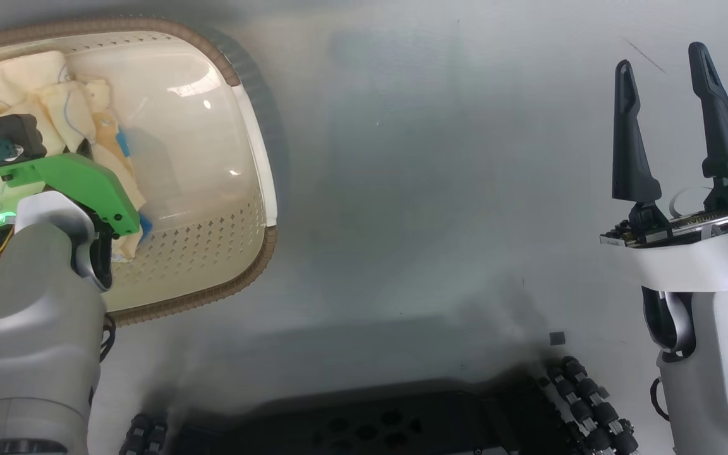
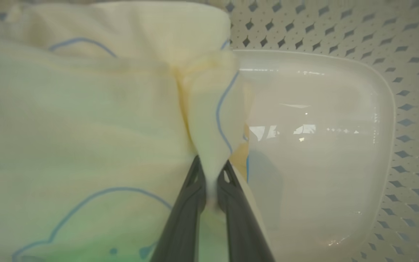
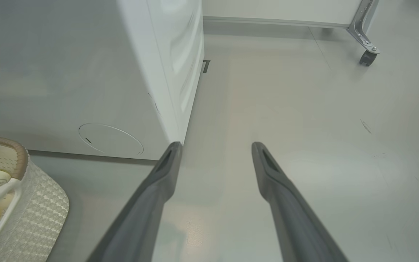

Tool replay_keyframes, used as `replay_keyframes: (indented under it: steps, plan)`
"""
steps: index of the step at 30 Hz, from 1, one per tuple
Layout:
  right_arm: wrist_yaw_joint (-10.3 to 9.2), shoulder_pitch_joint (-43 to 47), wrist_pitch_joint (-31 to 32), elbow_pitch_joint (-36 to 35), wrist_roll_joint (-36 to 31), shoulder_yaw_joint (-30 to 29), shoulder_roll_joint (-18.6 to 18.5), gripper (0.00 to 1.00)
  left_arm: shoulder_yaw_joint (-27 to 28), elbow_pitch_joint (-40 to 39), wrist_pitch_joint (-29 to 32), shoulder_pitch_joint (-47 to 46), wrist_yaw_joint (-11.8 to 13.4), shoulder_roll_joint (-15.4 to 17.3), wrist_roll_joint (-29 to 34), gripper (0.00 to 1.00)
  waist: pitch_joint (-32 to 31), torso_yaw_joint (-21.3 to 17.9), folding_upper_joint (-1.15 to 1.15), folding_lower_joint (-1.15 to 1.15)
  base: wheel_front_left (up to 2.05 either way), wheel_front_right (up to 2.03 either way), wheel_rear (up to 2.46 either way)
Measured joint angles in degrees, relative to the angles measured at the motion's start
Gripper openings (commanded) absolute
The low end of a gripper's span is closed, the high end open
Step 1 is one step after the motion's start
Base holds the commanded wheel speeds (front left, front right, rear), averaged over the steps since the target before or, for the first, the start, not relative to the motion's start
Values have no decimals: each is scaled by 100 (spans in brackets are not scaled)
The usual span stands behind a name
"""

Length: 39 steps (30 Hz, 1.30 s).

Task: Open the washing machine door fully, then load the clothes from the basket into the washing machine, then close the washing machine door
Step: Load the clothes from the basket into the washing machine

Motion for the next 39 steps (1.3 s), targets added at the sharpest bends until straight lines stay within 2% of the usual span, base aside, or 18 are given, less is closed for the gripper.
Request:
replay_keyframes:
  steps: [7, 16, 31, 39]
  plan:
    - [9, -58, 0, 120, 0, -7, 13, 100, 97, 79, -485, 44, -103, -47, -75, 0, -220, 28, 0, 0, 0, 0, 0]
    - [49, -56, 0, 342, 0, -43, 24, 100, 157, 238, -1124, 346, -355, -143, -157, 0, -709, 108, 0, 0, 0, 0, 0]
    - [101, 211, 0, 773, -58, -96, -12, 100, -44, 168, -1287, 834, -693, -242, -52, 0, -1722, 322, 0, -1, 0, 0, 0]
    - [125, 460, 0, 992, -56, -113, 5, 100, -44, -546, -1287, 1173, -704, -233, 88, 0, -2332, 440, 0, -1, 0, 0, 0]
